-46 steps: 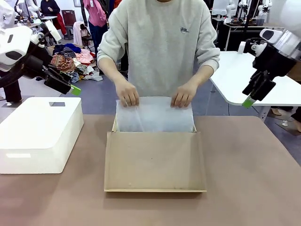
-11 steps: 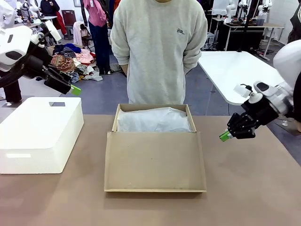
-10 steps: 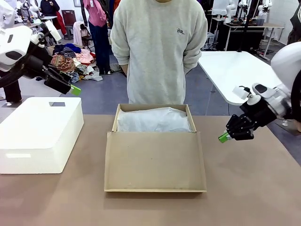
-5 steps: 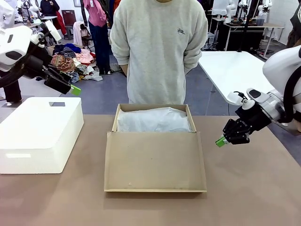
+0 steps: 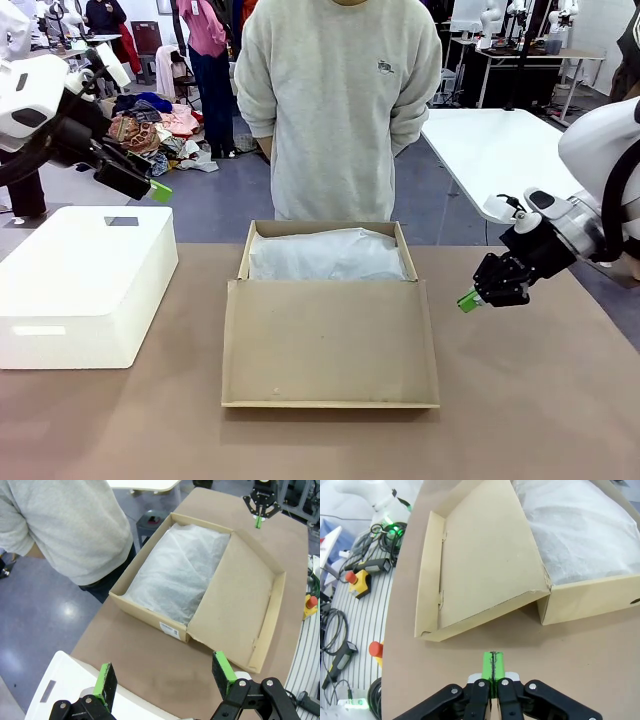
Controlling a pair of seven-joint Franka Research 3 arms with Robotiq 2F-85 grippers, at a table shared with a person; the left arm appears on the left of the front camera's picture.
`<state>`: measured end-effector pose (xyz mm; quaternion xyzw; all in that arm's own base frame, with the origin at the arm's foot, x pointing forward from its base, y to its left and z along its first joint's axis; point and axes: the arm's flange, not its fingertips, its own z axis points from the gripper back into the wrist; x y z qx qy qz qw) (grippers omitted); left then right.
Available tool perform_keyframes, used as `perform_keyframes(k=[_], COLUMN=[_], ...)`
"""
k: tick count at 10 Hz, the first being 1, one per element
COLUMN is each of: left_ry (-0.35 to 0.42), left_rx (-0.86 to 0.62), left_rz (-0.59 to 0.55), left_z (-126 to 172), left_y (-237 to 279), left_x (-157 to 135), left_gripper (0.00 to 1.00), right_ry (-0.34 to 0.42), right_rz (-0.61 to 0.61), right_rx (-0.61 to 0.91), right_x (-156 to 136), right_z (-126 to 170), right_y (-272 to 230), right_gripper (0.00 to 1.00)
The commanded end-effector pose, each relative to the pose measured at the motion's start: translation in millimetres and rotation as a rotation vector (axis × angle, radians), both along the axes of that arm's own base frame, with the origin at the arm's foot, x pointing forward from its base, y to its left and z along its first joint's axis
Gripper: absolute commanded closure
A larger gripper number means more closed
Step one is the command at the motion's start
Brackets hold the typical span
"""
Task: Pack the shoes into the box.
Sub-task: Close the Shoes Box.
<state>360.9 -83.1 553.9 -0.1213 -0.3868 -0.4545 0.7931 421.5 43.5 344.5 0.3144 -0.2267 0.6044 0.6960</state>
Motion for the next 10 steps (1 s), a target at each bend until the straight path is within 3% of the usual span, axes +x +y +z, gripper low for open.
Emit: perform_keyframes(k=[1,5,10], left_ry=[-0.003,-0.003,-0.003], left_rx=[-0.012,-0.012,-0.012], left_rz=[-0.016,-0.016,-0.016], left_z=[-2,-2,-2], left_y=[1,1,1], left_x=[0,0,0], left_gripper=[0.0,0.0,0.0], right_ry=[-0.043,-0.037,-0.036], right_rz=[-0.002,0.047,0.025], right_rx=[0.049,0.099,0.138], right_x=[1,1,0], right_z=[-19,-48,-75], right_y=[7,13,26], right_gripper=[1.0,1.0,1.0])
